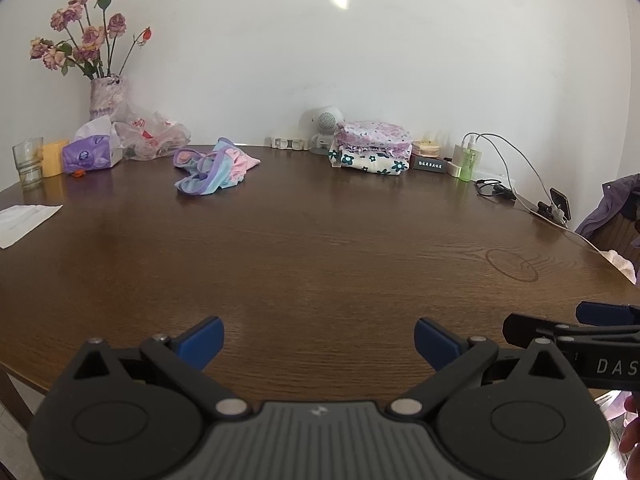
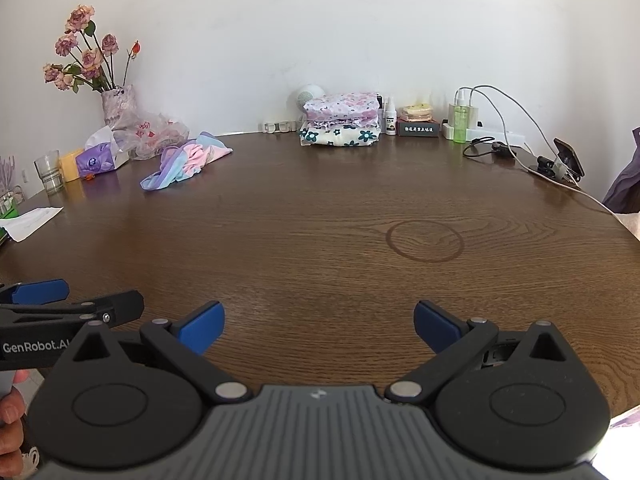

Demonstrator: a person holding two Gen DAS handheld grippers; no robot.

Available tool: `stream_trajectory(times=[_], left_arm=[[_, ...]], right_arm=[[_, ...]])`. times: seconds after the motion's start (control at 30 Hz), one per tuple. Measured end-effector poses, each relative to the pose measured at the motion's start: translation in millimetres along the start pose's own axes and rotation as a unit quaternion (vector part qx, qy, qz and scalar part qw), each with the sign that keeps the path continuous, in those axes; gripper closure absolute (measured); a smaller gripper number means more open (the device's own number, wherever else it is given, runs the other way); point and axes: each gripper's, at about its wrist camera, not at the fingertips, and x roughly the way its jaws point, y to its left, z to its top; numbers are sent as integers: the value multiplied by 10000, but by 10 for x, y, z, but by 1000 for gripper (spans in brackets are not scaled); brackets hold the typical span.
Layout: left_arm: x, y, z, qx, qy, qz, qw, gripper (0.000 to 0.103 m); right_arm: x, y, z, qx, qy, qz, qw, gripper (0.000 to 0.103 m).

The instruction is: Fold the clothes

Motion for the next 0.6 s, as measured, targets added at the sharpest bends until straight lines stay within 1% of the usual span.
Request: stream_trajectory(times=[0.47,0.6], left_arm=[[-9,44,-8,81,9,-42,10000,1],[29,-59,9,90,7,3,10000,1]], right_arm=[[18,-17,-14,24,18,13,10000,0],[19,-13,-8,17,21,16,10000,0]])
